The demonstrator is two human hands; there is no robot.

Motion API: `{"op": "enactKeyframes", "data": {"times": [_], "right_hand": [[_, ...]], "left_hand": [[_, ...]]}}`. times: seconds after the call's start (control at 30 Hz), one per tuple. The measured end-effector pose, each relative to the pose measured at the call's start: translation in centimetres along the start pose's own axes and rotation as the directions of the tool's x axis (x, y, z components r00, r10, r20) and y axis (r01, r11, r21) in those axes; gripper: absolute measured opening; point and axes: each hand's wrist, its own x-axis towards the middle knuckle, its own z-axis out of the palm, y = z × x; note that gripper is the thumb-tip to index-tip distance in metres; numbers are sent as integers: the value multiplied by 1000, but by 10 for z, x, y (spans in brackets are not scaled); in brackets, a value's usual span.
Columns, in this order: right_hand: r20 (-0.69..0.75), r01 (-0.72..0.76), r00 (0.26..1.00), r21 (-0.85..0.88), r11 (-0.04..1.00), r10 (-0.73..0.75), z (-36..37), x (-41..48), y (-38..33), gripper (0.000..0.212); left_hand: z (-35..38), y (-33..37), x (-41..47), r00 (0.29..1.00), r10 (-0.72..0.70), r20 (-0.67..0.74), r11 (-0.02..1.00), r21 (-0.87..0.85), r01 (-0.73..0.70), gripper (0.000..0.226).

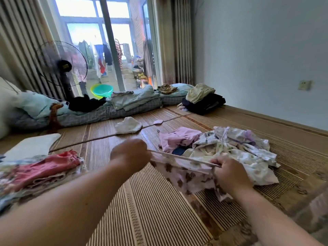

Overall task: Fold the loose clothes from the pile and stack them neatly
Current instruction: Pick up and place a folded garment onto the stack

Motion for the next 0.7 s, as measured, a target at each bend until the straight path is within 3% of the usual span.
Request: {"op": "enactKeyframes", "data": {"times": [0.17,0.23,0.33,0.5,0.53,0.6,0.67,0.7], "right_hand": [[-34,201,979,-12,980,-201,-30,14,-96,12],[-51,243,969,-14,970,-243,-42,20,-132,5],[-30,311,950,-12,950,-311,-51,20,-179,14],[-37,415,910,91,905,-413,-61,7,-247,18],[-11,426,902,177,887,-431,-63,2,-259,21],[115,406,875,354,842,-471,-68,-10,-284,20],[249,424,821,335,841,-513,-68,-22,-306,5],[289,460,792,295,837,-537,-68,-28,-314,9]], "left_hand": [[-90,-59,-17,991,-95,-89,990,92,103,19],[-121,-88,-26,975,-182,-127,980,53,190,17],[-158,-126,-50,948,-277,-154,957,40,286,20],[-205,-158,-88,912,-275,-305,948,74,311,22],[-214,-159,-93,907,-279,-317,953,27,302,23],[-226,-155,-98,896,-368,-248,906,-312,286,23],[-232,-147,-103,883,-467,-37,618,-729,296,18],[-233,-143,-107,876,-478,59,449,-841,302,19]]}}
